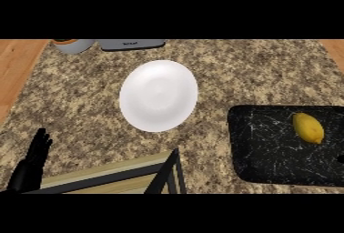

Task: Pick the lemon from the tray and place it in the plate

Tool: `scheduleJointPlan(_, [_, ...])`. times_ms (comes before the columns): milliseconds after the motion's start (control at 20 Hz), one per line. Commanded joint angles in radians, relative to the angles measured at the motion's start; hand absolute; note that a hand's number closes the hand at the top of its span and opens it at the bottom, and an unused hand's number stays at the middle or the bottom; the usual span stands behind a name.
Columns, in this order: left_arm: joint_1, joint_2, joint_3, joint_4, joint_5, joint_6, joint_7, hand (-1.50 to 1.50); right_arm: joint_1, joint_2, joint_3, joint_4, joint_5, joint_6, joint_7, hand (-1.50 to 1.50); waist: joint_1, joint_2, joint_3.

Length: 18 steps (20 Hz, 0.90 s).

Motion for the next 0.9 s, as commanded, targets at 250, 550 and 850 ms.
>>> scheduleJointPlan(250, [-0.083,0.106,-0.050,-0.035,-0.144,0.005,-0.016,0.00,-0.006,-0.113,0.079,0.072,0.028,0.149,0.115,-1.50,0.032,0.022,-0.070])
scheduleJointPlan(550, [-0.105,0.099,-0.048,-0.037,-0.153,0.018,0.001,0.00,-0.025,-0.139,0.133,0.108,0.072,0.220,0.111,-1.50,0.040,0.018,-0.068])
scheduleJointPlan(850, [-0.081,0.089,-0.061,-0.034,-0.171,0.007,-0.022,0.00,-0.081,-0.097,0.174,0.143,0.092,0.226,0.121,-1.50,0.060,0.018,-0.068])
